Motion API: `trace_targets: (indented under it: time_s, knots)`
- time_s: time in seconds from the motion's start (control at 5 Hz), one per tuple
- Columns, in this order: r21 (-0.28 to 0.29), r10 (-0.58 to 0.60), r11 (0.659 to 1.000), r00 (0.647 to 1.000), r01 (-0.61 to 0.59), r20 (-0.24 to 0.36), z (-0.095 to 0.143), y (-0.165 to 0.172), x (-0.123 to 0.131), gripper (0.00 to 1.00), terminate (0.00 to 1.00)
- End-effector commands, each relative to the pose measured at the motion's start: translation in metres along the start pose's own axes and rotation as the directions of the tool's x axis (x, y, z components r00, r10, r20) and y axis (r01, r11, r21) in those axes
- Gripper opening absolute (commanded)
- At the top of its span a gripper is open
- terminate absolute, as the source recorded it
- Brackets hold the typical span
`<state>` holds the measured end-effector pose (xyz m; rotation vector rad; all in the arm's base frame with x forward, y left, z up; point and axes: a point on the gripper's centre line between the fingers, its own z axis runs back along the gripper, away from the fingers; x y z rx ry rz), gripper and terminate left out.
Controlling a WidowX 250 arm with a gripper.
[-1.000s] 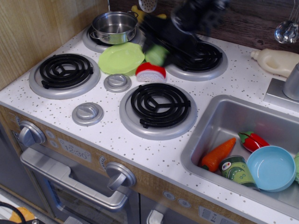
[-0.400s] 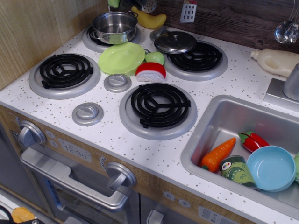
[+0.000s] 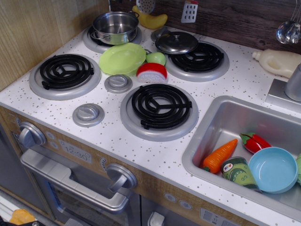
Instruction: Put broccoli in pot or pan
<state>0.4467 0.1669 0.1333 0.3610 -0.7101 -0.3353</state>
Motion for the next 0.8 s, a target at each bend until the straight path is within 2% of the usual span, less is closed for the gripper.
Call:
trace_targets:
  time_s: [0.0, 0.2, 0.4, 0.6]
  knots:
    - [0.037, -0.052, 0.998, 0.99, 0.048, 0.13, 0.0012, 0.0251, 0.0076, 0.0, 0.0]
    - [0.037, -0.052, 0.998, 0.99, 0.048, 0.13, 0.0012, 0.0251, 0.0076, 1.0, 0.0]
    - [0.037, -0.052, 0.998, 0.99, 0.048, 0.13, 0.0012, 0.0251, 0.0076, 1.0, 0.0]
    - [0.037, -0.052, 0.998, 0.99, 0.048, 0.13, 0.0012, 0.0251, 0.0076, 1.0, 1.0]
